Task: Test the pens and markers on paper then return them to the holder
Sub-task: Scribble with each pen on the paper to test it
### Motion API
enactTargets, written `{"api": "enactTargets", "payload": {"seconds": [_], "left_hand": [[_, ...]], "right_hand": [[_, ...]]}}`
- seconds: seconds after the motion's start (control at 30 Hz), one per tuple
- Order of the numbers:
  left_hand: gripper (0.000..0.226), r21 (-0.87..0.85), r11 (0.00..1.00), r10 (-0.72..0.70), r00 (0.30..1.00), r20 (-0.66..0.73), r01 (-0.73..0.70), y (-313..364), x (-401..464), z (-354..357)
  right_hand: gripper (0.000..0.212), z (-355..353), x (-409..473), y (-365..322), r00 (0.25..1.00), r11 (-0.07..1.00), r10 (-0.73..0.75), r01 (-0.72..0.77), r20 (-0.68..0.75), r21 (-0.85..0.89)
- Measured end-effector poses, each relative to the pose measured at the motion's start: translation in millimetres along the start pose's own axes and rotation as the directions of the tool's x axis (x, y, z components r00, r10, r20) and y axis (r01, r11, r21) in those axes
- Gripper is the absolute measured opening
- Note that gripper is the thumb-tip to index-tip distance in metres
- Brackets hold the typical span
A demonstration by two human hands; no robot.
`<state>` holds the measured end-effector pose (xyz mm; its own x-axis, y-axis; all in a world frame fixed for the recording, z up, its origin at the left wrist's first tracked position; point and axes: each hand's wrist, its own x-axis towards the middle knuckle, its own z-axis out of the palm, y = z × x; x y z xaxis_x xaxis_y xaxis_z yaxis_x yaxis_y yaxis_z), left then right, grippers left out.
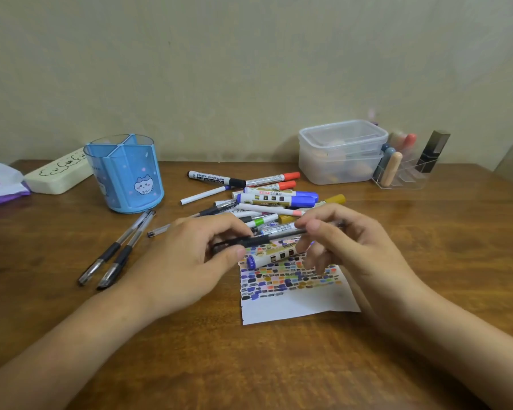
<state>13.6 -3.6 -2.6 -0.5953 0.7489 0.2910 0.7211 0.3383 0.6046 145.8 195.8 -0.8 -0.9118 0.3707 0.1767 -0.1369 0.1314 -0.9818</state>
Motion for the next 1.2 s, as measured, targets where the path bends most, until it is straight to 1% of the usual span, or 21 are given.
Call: {"api": "enactTargets", "payload": {"seconds": [0.07, 0.17, 0.2, 0.27, 0.3, 0.4, 0.5, 0.63, 0.73, 0.83, 0.9, 0.97, 1.03, 1.07, 1.1, 1.13, 1.17, 1.2], "left_hand": [[0.017, 0.012, 1.0, 0.004, 1.0, 0.006, -0.004, -1, 0, -1], [0.023, -0.043, 0.998, 0.038, 0.998, 0.057, -0.035, 6, -1, 1], [0.029, -0.045, 0.998, 0.047, 0.996, 0.078, -0.044, 7, -1, 2], [0.042, 0.014, 0.996, 0.083, 0.992, 0.097, -0.084, 5, -1, 4], [0.043, 0.058, 0.991, 0.112, 0.99, 0.092, -0.117, 3, -1, 5], [0.037, 0.131, 0.976, 0.17, 0.984, 0.059, -0.176, 2, -1, 5], [0.039, 0.152, 0.973, 0.166, 0.984, 0.06, -0.173, 1, -1, 4], [0.038, 0.157, 0.966, 0.196, 0.978, 0.073, -0.206, 2, 0, 3], [0.038, 0.168, 0.961, 0.21, 0.975, 0.078, -0.22, 3, 0, 4], [0.03, 0.164, 0.959, 0.224, 0.973, 0.062, -0.232, 3, 0, 3], [0.029, 0.17, 0.96, 0.214, 0.975, 0.061, -0.221, 2, 1, -1], [0.033, 0.178, 0.965, 0.185, 0.981, 0.056, -0.192, -2, 2, -8], [0.028, 0.171, 0.976, 0.14, 0.99, -0.008, -0.137, -5, 3, -19], [0.022, 0.15, 0.985, 0.092, 0.995, -0.046, -0.084, -6, 4, -26], [0.017, 0.136, 0.991, 0.027, 0.997, -0.075, -0.017, -9, 5, -33], [0.015, 0.138, 0.989, -0.035, 0.994, -0.103, 0.05, -13, 5, -39], [0.014, 0.16, 0.982, -0.084, 0.988, -0.129, 0.104, -17, 6, -45], [0.017, 0.196, 0.969, -0.121, 0.982, -0.142, 0.148, -23, 6, -50]], "right_hand": [[0.014, -2, 1, 2, 1.0, 0.999, -0.013, 0.013, -0.008, -0.035], [0.015, -1, -1, 5, 0.998, 0.992, -0.019, 0.026, 0.06, -0.126], [0.016, 0, -2, 5, 0.996, 0.986, -0.024, 0.037, 0.084, -0.165], [0.018, 0, -3, 6, 0.992, 0.965, -0.05, 0.078, 0.115, -0.252], [0.02, 0, -4, 6, 0.99, 0.953, -0.072, 0.105, 0.125, -0.285], [0.022, 2, -6, 8, 0.981, 0.926, -0.128, 0.171, 0.146, -0.336], [0.024, 3, -6, 10, 0.979, 0.909, -0.137, 0.185, 0.153, -0.373], [0.028, 1, -5, 10, 0.974, 0.888, -0.15, 0.208, 0.17, -0.411], [0.029, 0, -6, 10, 0.967, 0.838, -0.186, 0.249, 0.176, -0.485], [0.028, -2, -5, 11, 0.953, 0.78, -0.249, 0.302, 0.17, -0.548], [0.029, -3, -4, 11, 0.95, 0.76, -0.265, 0.311, 0.165, -0.571], [0.033, -5, -1, 13, 0.953, 0.766, -0.275, 0.297, 0.127, -0.57], [0.033, -9, 3, 16, 0.955, 0.775, -0.291, 0.275, 0.065, -0.569], [0.031, -11, 4, 18, 0.952, 0.747, -0.302, 0.267, 0.047, -0.609], [0.028, -13, 6, 21, 0.944, 0.675, -0.327, 0.269, 0.049, -0.687], [0.026, -13, 7, 23, 0.934, 0.575, -0.35, 0.276, 0.074, -0.77], [0.025, -13, 8, 26, 0.926, 0.485, -0.36, 0.287, 0.11, -0.826], [0.025, -13, 10, 29, 0.924, 0.424, -0.354, 0.294, 0.143, -0.857]]}}
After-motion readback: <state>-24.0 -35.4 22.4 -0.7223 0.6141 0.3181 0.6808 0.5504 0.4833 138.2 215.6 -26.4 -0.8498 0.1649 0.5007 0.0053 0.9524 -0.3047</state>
